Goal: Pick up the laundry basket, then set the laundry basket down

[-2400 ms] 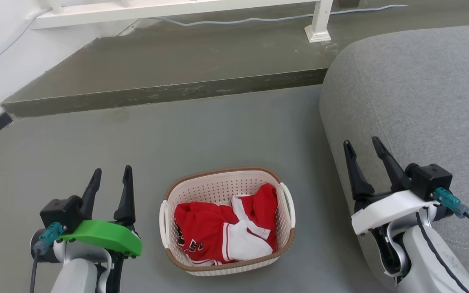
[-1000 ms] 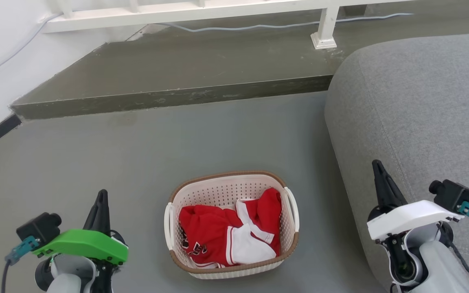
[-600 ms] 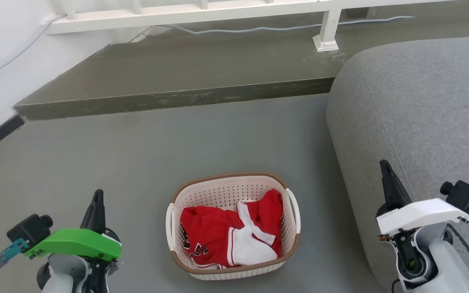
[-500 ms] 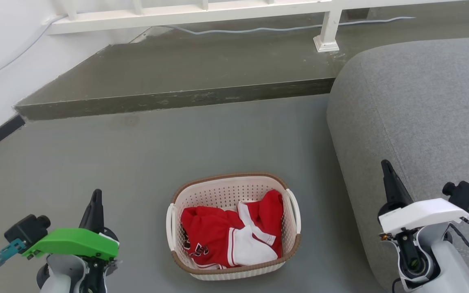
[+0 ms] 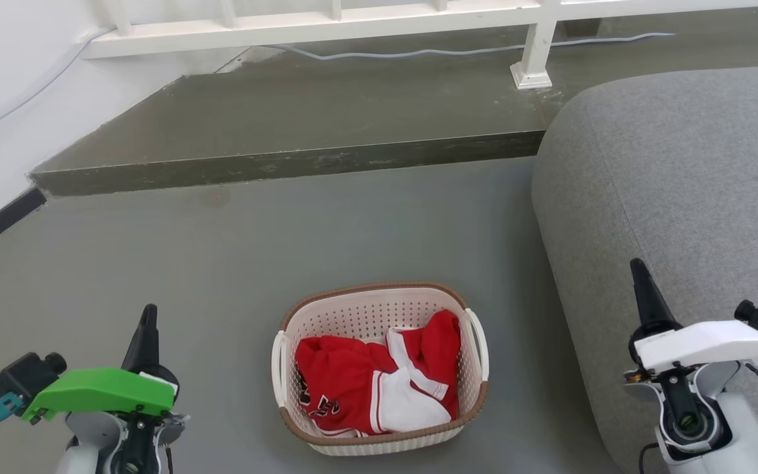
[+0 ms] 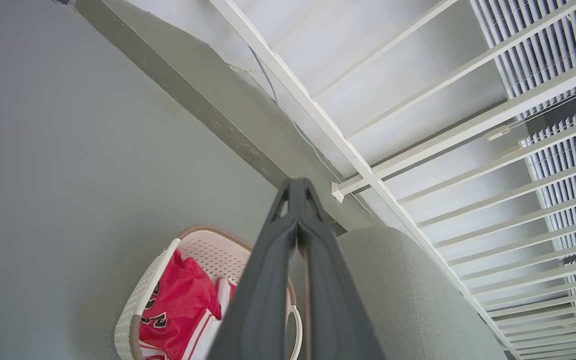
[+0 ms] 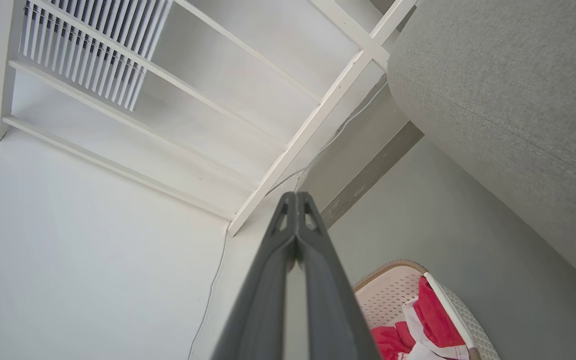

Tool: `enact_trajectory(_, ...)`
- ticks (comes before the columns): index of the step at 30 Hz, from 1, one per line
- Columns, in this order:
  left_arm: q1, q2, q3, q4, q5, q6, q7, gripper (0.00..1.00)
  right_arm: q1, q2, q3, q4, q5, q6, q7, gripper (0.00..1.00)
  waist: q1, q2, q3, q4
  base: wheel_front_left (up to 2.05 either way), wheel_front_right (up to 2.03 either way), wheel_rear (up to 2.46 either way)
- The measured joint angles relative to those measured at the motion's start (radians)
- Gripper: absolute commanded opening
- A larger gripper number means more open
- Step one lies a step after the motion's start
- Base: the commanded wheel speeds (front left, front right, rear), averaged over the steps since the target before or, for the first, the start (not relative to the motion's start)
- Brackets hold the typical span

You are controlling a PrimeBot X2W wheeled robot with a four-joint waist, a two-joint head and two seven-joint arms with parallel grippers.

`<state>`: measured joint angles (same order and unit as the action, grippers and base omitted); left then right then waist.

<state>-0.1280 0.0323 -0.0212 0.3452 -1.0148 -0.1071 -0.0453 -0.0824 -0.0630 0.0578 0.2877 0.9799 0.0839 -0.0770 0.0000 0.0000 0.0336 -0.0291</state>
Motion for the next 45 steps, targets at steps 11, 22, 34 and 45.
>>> enact_trajectory(11,0.001,0.000,0.022,-0.010,-0.114,-0.003,0.033,0.00,0.000,0.000,-0.032,0.000,0.128,0.007,0.032,0.00,0.0000,0.0000,-0.006,0.006,0.00,0.00,0.00)
enact_trajectory(22,0.005,0.000,0.048,-0.026,-0.238,-0.004,0.066,0.00,0.000,0.000,-0.067,0.000,0.266,0.013,0.067,0.00,0.0000,0.0000,-0.013,0.012,0.00,0.00,0.00)
enact_trajectory(34,0.008,0.000,0.070,-0.036,-0.363,-0.007,0.105,0.00,0.000,0.001,-0.103,0.000,0.405,0.021,0.102,0.00,0.0000,0.0000,-0.020,0.019,0.00,0.00,0.00)
enact_trajectory(45,0.018,0.000,0.090,-0.048,-0.479,-0.013,0.134,0.00,0.000,0.002,-0.134,-0.001,0.533,0.030,0.132,0.00,0.0000,0.0000,-0.026,0.024,0.00,0.00,0.00)
